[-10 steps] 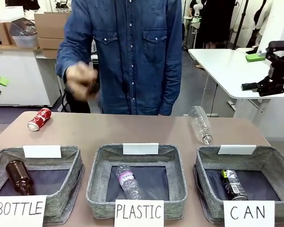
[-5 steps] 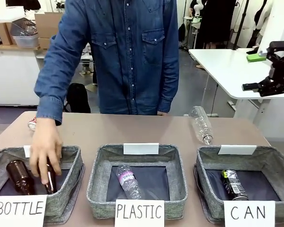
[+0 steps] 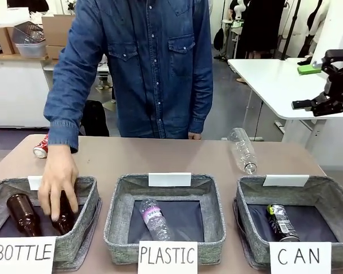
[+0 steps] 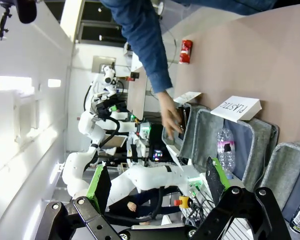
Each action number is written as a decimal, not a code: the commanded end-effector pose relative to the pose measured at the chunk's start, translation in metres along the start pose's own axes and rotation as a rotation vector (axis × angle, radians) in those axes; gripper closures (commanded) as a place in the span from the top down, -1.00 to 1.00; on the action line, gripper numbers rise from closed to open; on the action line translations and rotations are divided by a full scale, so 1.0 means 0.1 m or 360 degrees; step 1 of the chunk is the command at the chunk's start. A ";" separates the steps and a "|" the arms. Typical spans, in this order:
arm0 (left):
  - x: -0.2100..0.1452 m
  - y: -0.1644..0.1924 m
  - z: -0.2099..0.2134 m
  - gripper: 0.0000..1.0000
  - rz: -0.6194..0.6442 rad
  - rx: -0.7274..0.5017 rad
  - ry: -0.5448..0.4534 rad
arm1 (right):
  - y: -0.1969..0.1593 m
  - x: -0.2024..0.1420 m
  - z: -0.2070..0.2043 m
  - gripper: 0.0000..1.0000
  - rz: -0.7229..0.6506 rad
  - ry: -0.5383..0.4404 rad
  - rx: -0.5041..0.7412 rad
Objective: Sort the can waste into the basket.
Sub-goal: Pick up the can waste from the table and place it in the right Fabric basket.
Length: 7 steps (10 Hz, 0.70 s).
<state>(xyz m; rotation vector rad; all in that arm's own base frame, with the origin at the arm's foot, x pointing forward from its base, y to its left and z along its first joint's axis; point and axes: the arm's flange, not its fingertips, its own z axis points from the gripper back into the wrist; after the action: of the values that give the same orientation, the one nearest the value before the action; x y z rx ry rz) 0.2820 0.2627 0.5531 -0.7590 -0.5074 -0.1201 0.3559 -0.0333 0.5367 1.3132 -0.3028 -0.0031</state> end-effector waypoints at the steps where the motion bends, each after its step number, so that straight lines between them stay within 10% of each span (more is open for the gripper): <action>1: 0.00 0.02 0.02 1.00 -0.0003 0.0008 -0.0007 | 0.00 0.01 0.01 1.00 0.0030 0.0013 0.0002; 7: 1.42 0.31 -1.19 1.00 -0.0178 0.0421 0.0540 | 0.00 0.01 0.01 1.00 0.0030 0.0013 0.0002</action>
<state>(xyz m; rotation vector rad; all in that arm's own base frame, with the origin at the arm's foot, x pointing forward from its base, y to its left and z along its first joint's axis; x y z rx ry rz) 0.4288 0.2035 0.5271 -0.5489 -0.3354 -0.2016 0.3559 -0.0331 0.5365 1.3131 -0.3016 -0.0028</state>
